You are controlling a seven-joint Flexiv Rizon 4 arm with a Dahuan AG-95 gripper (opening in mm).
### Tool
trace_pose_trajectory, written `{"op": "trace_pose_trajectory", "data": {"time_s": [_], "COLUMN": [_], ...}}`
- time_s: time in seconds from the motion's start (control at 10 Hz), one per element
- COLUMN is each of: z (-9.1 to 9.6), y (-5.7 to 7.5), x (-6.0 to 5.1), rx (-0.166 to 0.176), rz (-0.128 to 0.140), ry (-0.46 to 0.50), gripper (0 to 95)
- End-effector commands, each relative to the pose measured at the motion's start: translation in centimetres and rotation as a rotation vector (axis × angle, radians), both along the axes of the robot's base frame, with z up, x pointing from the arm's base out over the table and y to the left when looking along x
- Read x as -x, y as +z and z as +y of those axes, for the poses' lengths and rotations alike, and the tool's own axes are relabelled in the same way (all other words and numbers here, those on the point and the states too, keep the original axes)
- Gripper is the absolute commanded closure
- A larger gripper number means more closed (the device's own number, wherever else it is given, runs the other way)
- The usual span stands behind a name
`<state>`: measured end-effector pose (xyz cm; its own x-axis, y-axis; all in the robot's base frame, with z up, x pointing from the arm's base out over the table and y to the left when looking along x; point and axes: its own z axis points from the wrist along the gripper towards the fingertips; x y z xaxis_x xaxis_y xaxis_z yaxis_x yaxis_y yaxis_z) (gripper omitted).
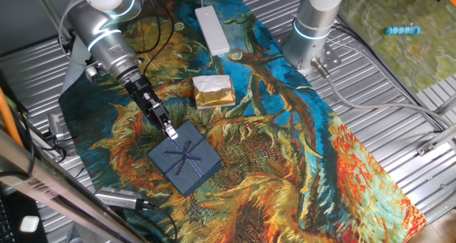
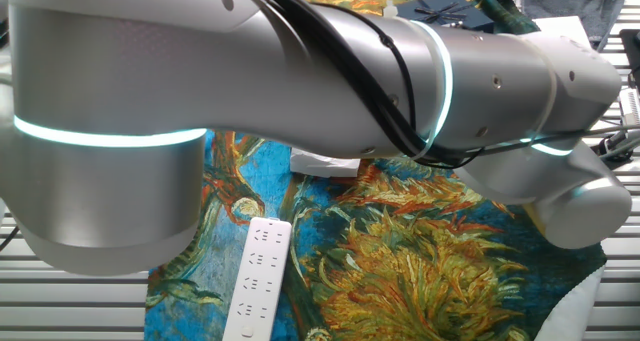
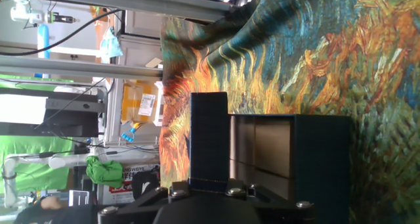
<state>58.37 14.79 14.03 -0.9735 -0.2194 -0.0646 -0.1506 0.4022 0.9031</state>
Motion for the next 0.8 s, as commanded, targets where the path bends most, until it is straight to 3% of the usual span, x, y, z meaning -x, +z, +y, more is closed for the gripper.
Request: {"op": "trace_pose_trajectory", "data": {"time_s": [0.1,0.8], "z": [0.0,-0.38], "y": [-0.01,-0.3], "x": [0.05,-0.01], "rx": [0.002,0.01], "rz": [0.001,-0.02], "ry": [0.0,0.012], "gripper": [95.0,95.0]}}
